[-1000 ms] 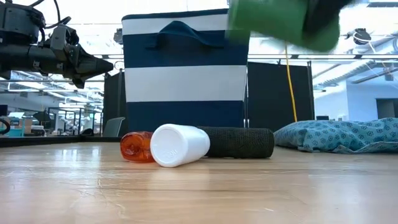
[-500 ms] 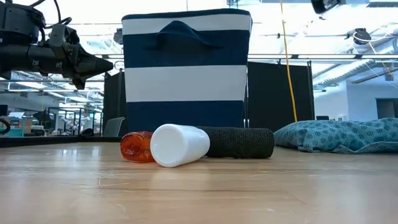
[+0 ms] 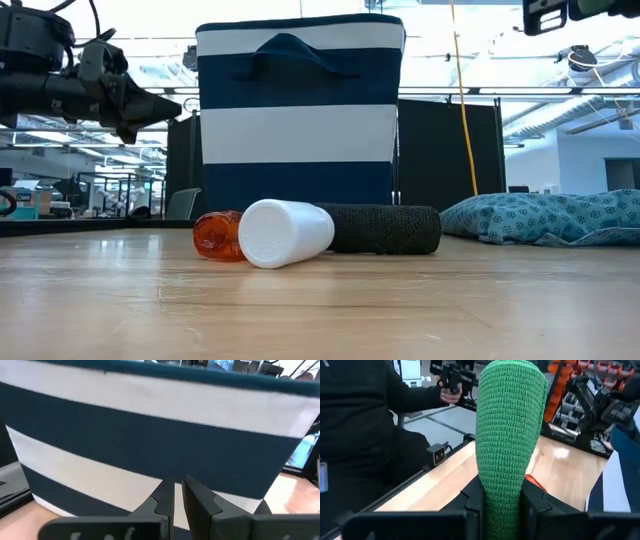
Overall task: Pick & place medical supplies in basket/bin
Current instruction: Put the green rolled bandage into the blue bin
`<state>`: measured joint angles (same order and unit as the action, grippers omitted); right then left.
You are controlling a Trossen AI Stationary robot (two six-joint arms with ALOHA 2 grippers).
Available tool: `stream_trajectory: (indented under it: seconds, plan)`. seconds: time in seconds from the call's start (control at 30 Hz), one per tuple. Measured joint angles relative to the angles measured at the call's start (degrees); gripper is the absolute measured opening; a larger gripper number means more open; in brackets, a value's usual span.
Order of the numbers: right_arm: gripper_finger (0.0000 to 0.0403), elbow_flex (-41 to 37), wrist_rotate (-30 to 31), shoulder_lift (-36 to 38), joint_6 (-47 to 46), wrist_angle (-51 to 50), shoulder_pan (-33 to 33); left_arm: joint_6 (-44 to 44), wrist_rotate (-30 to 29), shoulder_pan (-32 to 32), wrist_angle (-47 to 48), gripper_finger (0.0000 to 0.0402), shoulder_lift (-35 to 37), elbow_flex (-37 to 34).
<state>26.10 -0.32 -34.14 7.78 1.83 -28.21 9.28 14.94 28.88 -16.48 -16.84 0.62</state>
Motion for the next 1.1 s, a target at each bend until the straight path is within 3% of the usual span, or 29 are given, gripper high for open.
stream_trajectory:
  seconds: [0.4,0.77,0.97,1.1]
  plan:
    - [0.0055,-13.1,0.1,3.9,-2.3,11.2,0.1,-2.5,0.0,0.0,2.7,0.0035,0.0,0.0]
    - [0.0055,-19.0,1.5,5.9,-3.9,19.0,0.1,-2.7,0.1,0.0,3.1,0.0035,0.0,0.0]
    - [0.0055,-10.6,14.9,4.1,-0.5,18.5,0.7,-2.5,0.1,0.0,3.0,0.0035,0.0,0.0]
    - [0.0055,2.3,15.4,-1.2,3.3,9.8,5.6,-1.2,0.0,0.0,2.9,0.0035,0.0,0.0]
